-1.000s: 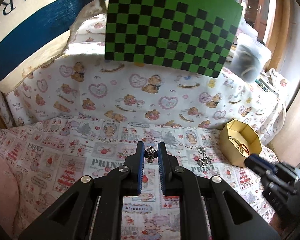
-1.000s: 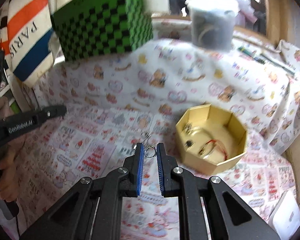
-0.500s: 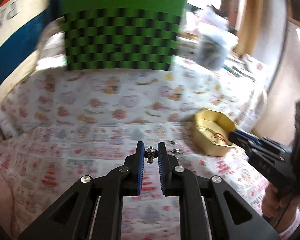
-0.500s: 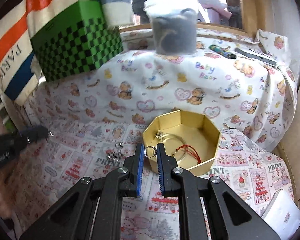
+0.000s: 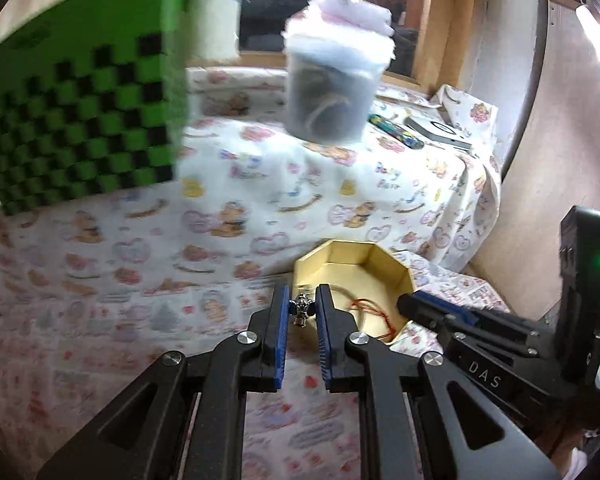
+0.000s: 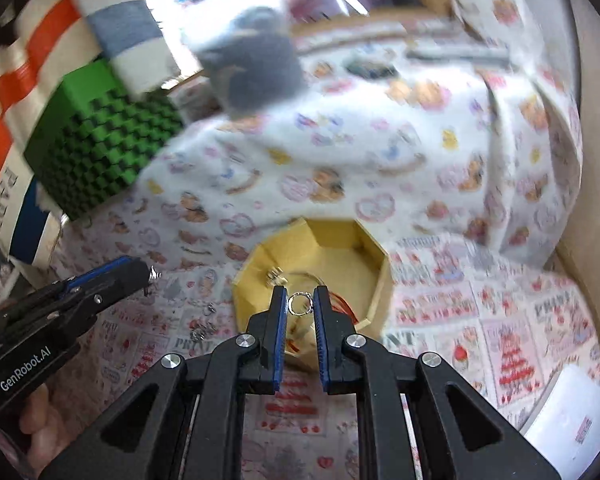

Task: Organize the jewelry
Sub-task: 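Carry the charm and ring into the yellow box and open both grippers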

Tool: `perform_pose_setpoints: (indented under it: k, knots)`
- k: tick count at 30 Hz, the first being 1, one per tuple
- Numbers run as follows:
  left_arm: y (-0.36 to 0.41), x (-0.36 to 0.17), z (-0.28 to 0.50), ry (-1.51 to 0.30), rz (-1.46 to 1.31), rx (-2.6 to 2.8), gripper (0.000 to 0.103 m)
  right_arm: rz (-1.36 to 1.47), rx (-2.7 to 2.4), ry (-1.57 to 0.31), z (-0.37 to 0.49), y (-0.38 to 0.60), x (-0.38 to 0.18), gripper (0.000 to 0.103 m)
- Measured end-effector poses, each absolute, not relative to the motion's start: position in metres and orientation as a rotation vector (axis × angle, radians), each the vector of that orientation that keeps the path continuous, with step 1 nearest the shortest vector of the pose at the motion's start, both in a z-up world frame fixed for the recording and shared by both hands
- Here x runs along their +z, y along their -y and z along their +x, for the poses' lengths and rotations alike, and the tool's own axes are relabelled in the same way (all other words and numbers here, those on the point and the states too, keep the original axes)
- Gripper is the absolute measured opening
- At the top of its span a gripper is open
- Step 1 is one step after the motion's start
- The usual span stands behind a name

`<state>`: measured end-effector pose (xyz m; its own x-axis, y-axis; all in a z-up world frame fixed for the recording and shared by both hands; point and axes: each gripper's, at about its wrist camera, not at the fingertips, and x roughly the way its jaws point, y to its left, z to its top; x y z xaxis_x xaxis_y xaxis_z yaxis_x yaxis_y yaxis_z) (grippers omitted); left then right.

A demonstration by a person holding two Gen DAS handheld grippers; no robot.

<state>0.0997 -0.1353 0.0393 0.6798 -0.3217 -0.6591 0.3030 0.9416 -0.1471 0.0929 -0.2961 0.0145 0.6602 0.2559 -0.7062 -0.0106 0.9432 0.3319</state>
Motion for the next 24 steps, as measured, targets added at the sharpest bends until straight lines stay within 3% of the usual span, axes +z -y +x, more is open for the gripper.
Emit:
perform_pose_setpoints:
  k: [24]
  knots:
    - [0.151,-0.007,0.122,-0.808,-0.082,-0.432,0.013,0.32,0.135,-0.85,0.095,0.305,0.011,0.014]
